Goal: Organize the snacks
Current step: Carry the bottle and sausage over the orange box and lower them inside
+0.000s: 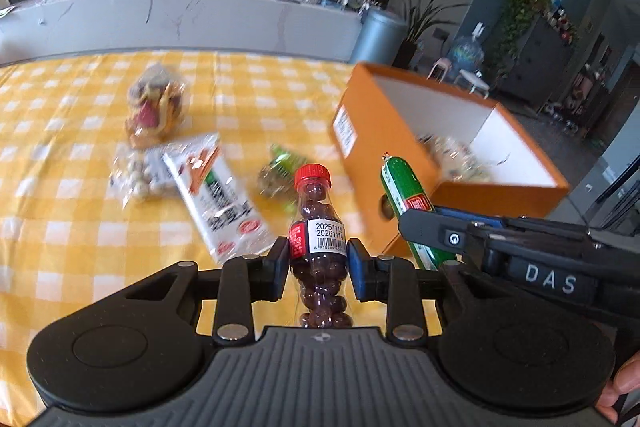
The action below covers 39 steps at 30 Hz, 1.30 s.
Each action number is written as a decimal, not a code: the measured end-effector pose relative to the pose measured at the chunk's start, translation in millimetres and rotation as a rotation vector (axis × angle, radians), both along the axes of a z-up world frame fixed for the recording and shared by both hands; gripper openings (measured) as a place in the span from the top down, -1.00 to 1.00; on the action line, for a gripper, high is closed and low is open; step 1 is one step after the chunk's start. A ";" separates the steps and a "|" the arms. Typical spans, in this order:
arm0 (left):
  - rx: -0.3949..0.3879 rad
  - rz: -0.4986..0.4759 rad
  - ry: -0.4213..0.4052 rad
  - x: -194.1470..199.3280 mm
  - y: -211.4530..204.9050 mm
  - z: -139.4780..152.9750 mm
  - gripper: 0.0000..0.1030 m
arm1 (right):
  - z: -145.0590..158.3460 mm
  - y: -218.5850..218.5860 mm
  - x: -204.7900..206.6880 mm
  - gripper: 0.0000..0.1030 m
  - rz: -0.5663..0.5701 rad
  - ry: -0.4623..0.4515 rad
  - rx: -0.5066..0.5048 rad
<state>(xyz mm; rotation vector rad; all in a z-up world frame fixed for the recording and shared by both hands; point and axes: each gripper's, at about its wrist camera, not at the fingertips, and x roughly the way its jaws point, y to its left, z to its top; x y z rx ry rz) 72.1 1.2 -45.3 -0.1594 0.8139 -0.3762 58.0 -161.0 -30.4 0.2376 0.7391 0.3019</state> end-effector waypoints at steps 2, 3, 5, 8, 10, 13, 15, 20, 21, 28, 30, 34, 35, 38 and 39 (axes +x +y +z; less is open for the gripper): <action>-0.009 -0.027 -0.018 3.3 -9.3 13.2 0.33 | 12.9 -9.5 -4.4 0.60 0.009 -0.040 -0.005; -0.004 -0.043 -0.026 5.9 -15.1 19.1 0.33 | 19.6 -15.7 -6.3 0.60 0.014 -0.060 -0.006; 0.009 -0.073 -0.043 12.7 -27.6 29.2 0.33 | 31.4 -29.4 -9.1 0.60 0.019 -0.097 -0.013; 0.010 -0.121 -0.068 25.6 -48.3 42.8 0.33 | 47.3 -53.8 -10.2 0.60 0.003 -0.133 -0.039; -0.012 -0.162 -0.072 36.7 -63.8 51.8 0.33 | 55.7 -72.9 -7.2 0.60 -0.011 -0.144 -0.055; -0.041 -0.219 -0.063 56.6 -89.6 60.7 0.33 | 67.0 -104.8 1.2 0.60 -0.033 -0.145 -0.095; -0.053 -0.251 -0.052 70.5 -108.7 63.8 0.33 | 71.7 -125.1 10.3 0.60 -0.043 -0.140 -0.131; -0.102 -0.320 0.022 106.5 -158.2 54.5 0.33 | 72.5 -170.1 40.0 0.60 -0.066 -0.089 -0.199; -0.111 -0.327 0.042 113.3 -167.1 49.9 0.33 | 70.1 -179.9 47.4 0.60 -0.074 -0.067 -0.206; -0.179 -0.353 0.223 151.9 -223.0 8.0 0.33 | 44.0 -237.0 101.5 0.60 -0.102 0.121 -0.207; -0.197 -0.348 0.287 162.2 -235.5 -7.2 0.33 | 34.0 -245.2 114.8 0.60 -0.088 0.176 -0.245; -0.195 -0.337 0.376 175.4 -256.6 -34.3 0.34 | 12.7 -260.5 138.8 0.60 -0.066 0.277 -0.278; -0.203 -0.325 0.403 179.8 -258.9 -40.9 0.33 | 6.7 -264.2 144.4 0.60 -0.061 0.300 -0.284; -0.228 -0.293 0.457 188.9 -261.8 -57.7 0.33 | -8.4 -272.0 157.1 0.60 -0.048 0.360 -0.313; -0.222 -0.285 0.469 190.9 -262.3 -62.4 0.33 | -12.2 -273.0 160.6 0.60 -0.033 0.376 -0.326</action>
